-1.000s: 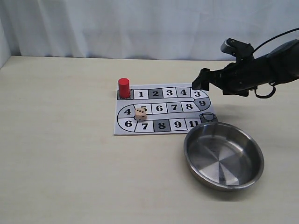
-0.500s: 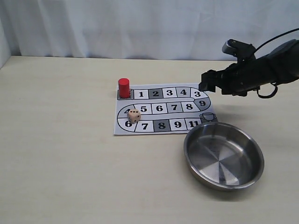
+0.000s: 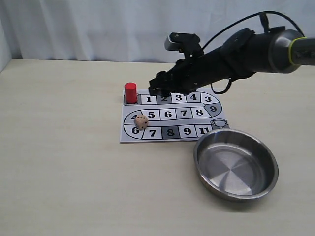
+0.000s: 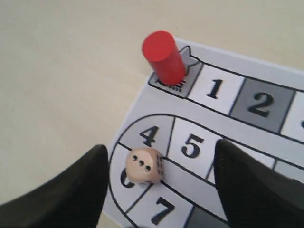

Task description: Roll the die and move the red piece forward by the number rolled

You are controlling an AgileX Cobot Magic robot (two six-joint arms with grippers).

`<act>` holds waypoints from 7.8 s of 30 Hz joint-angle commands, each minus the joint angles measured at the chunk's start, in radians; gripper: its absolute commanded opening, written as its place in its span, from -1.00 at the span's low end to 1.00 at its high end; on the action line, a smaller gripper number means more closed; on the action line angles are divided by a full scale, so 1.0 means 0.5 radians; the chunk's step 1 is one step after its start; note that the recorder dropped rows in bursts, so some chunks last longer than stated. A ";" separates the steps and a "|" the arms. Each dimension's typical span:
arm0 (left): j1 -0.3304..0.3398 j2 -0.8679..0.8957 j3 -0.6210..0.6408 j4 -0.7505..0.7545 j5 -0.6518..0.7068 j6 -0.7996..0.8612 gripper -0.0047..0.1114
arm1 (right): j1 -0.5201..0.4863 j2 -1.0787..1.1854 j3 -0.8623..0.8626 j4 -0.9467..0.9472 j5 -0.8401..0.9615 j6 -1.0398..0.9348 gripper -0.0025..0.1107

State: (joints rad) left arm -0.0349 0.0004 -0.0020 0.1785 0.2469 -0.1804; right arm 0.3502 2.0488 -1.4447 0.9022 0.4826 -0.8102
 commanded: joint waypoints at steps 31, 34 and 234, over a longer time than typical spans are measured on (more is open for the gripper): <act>0.000 -0.001 0.004 -0.007 -0.026 -0.008 -0.92 | 0.213 0.647 -0.695 -0.045 -0.378 0.064 0.12; 0.000 -0.001 0.004 -0.007 -0.026 -0.008 -0.92 | 0.213 0.706 -0.811 -0.064 -0.387 0.060 0.12; 0.000 -0.001 0.004 -0.007 -0.026 -0.008 -0.92 | -0.748 0.368 -0.890 -1.309 1.093 1.278 -0.88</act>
State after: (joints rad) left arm -0.0349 0.0004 -0.0020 0.1785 0.2469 -0.1804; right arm 0.0043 2.2460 -1.8932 0.3460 0.9523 -0.2270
